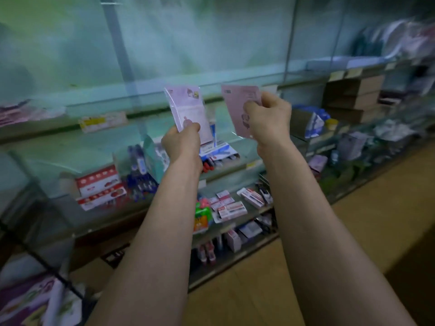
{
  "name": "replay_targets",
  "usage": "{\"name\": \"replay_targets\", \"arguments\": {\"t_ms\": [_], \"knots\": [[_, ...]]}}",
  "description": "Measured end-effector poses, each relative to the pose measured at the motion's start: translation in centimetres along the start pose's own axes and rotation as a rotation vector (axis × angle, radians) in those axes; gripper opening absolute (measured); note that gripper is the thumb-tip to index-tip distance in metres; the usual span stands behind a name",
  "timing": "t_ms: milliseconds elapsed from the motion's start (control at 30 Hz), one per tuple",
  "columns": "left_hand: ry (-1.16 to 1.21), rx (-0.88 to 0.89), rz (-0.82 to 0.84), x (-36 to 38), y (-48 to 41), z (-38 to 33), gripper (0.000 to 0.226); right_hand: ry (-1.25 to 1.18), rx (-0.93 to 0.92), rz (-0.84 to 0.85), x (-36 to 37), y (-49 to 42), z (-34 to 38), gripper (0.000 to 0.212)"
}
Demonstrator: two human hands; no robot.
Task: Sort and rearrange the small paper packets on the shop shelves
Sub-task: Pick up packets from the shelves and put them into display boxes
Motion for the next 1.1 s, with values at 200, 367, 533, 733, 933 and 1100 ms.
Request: {"name": "replay_targets", "arguments": {"t_ms": [200, 367, 533, 733, 933, 1100], "knots": [[-0.158, 0.048, 0.106, 1.5, 7.3, 6.7, 0.025, 0.091, -0.019, -0.130, -9.0, 4.2, -4.6, 0.024], [-0.229, 0.006, 0.210, 4.0, 12.0, 10.8, 0.009, 0.202, 0.056, -0.216, -15.7, 5.8, -7.6, 0.024], [-0.238, -0.075, 0.334, 7.1, 15.2, 13.2, 0.008, 0.251, 0.108, -0.301, -21.4, 6.0, -8.2, 0.024], [-0.222, -0.128, 0.468, 11.7, 17.7, 16.6, 0.008, 0.311, 0.153, -0.391, -25.9, 4.9, -9.4, 0.025], [-0.199, -0.200, 0.550, 17.8, 18.3, 20.0, 0.009, 0.356, 0.184, -0.473, -29.3, 0.7, -11.6, 0.026], [-0.209, -0.218, 0.598, 23.7, 17.1, 22.4, 0.012, 0.359, 0.198, -0.505, -30.8, -4.5, -13.3, 0.025]]}}
Point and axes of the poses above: each hand's wrist, its own y-axis away from the middle knuckle, its own x-axis out of the palm, z = x × y, the point moved 1 cm from there along -y, towards the middle knuckle, and after that the axes turned 10 degrees about y, right-handed, at the moved point
